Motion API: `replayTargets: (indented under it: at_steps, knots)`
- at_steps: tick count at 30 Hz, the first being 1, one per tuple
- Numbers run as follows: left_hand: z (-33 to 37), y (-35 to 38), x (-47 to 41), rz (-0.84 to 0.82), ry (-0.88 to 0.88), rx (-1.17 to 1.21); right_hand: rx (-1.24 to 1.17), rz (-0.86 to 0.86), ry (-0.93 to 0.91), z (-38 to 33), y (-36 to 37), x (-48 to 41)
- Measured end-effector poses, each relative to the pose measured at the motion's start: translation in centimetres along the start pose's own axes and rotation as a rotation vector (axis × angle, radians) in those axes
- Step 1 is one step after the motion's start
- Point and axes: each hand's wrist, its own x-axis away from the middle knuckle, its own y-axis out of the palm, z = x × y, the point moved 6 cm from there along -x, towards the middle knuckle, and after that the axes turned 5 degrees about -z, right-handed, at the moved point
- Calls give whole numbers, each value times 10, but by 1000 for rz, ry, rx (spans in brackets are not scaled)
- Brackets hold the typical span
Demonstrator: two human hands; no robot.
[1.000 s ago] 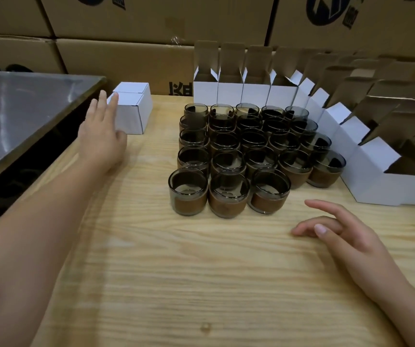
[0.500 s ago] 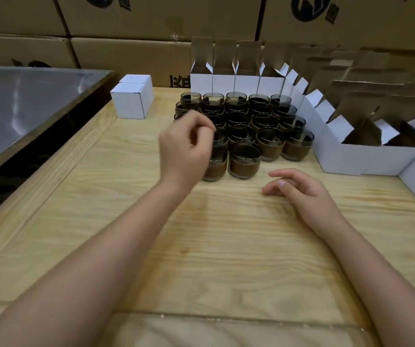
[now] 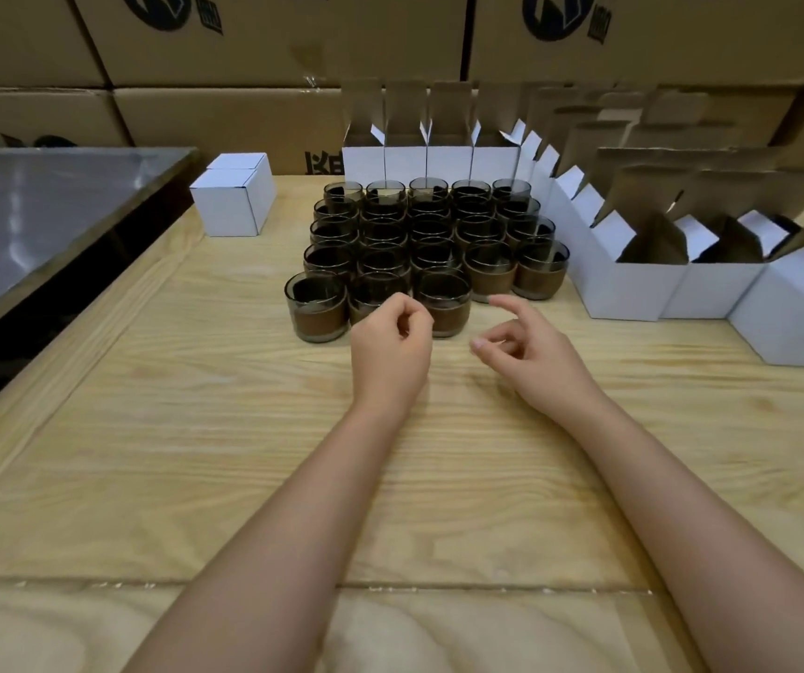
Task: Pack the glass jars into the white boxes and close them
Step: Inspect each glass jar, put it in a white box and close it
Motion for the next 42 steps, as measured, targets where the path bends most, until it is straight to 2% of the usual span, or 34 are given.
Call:
replayTargets:
  at_steps: [3, 9, 18, 23, 27, 30, 34, 37, 42]
  knots:
    - [-1, 0, -1, -3, 8, -6, 95, 74, 50, -5, 8, -16]
    - [0, -2, -2, 9, 0, -15, 95, 209, 97, -9, 26, -41]
    - [0, -2, -2, 14, 1, 7, 14, 218, 92, -6, 23, -33]
    - [1, -2, -1, 14, -12, 7, 110, 235, 40, -3, 15, -9]
    - [7, 0, 1, -3, 69, -55, 143, 181, 55, -6, 17, -7]
    - [9, 6, 1, -69, 117, -120, 105, 221, 27, -7, 14, -6]
    - [4, 20, 1, -276, 101, -165, -90, 353, -11, -8, 5, -5]
    - [5, 31, 3, -416, 117, -134, -124, 385, -87, -13, 5, -6]
    - [5, 26, 0, -355, 135, -55, -148, 291, -134, -15, 17, -12]
